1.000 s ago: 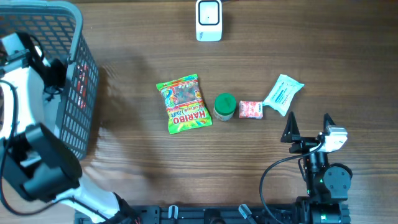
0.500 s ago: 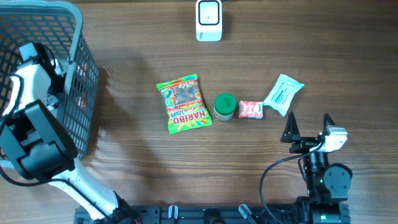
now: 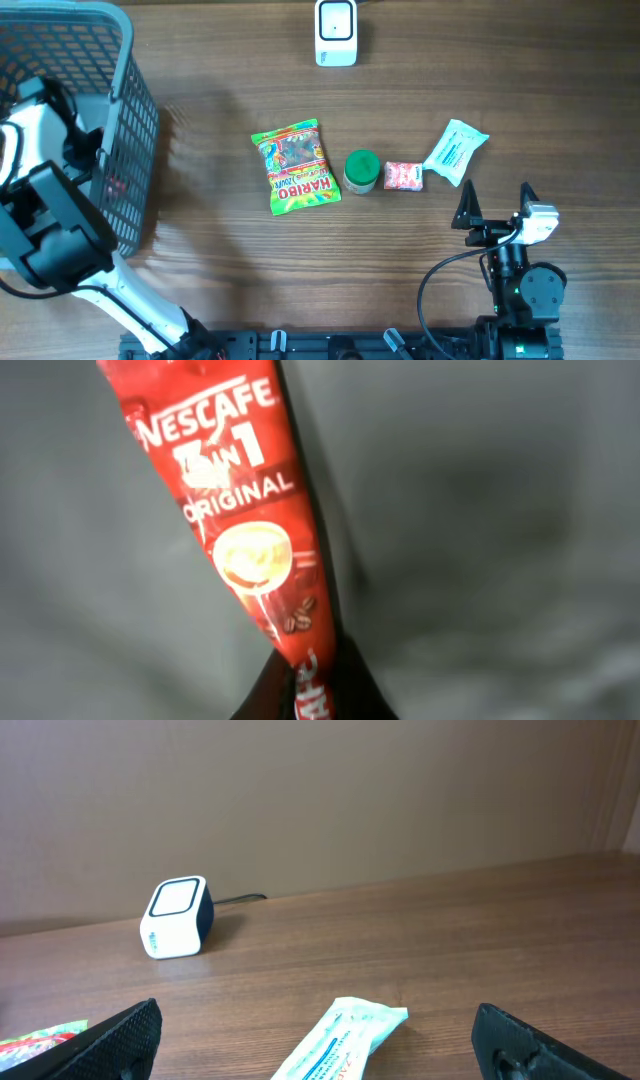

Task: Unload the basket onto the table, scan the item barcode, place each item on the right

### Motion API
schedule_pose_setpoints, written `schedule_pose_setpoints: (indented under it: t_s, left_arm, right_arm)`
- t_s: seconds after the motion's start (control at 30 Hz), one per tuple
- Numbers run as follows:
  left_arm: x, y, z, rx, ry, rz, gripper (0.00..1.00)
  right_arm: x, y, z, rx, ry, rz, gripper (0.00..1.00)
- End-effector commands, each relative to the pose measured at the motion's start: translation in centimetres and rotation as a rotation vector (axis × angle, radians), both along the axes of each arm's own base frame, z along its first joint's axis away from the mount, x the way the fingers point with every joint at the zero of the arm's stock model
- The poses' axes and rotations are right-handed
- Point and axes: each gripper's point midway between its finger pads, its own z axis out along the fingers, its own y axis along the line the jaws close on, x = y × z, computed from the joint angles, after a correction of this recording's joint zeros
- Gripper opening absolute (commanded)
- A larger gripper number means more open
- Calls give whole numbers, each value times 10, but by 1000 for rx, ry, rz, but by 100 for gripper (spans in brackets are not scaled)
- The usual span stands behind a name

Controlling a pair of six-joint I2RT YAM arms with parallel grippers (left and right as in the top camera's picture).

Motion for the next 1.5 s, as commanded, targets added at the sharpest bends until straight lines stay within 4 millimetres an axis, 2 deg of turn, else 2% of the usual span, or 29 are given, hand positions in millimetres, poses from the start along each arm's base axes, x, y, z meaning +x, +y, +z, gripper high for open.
schedule_pose_setpoints:
  t_s: [0.0,0.07,0.1,0.17,0.23,0.33,0.43,0.53,0.7,0.8,0.97,1.07,1.17,1.37,1.47]
  left_arm:
    - [19,38,88,116,-200,191,4]
    - [33,33,146,96,-369,181,4]
    - [40,22,178,69,-471,158,4]
    - [46,-7,235,5,-657,90,4]
    - [41,-42,282,-68,-802,19,4]
    - [23,-90,326,-239,-926,-15,4]
    - [-5,-161,358,-567,-978,-121,4]
    - [-23,-202,360,-768,-924,-202,4]
    - [-55,-272,331,-958,-661,-355,4]
    - [-65,-316,322,-1027,-553,-468,4]
    - [-87,-369,316,-1094,-402,-584,4]
    - [-93,-381,307,-1060,-316,-546,4]
    - [-93,-374,277,-910,-128,-253,4]
    - [-85,-386,255,-892,70,20,4]
    - [-82,-385,240,-810,168,248,4]
  right_arm:
    - [0,-1,1,-18,-4,-9,100]
    - [0,-1,1,-18,-4,-9,100]
    - [0,-1,1,-18,-4,-9,100]
    - [0,-1,1,-18,-4,-9,100]
    - [0,-1,1,-18,-4,-9,100]
    - [0,-1,1,-18,-4,-9,99]
    - [0,-1,1,-18,-4,-9,100]
    - [0,-1,1,-18,-4,-9,100]
    - [0,-1,1,-18,-4,-9,100]
    - [0,-1,1,-18,-4,-9,100]
    - [0,-1,1,-18,-4,-9,100]
    - [0,-1,1,-18,-4,-9,100]
    - [0,-1,1,-18,-4,-9,100]
    - [0,-1,1,-18,-4,-9,100]
    - [0,-1,1,-18,-4,-9,100]
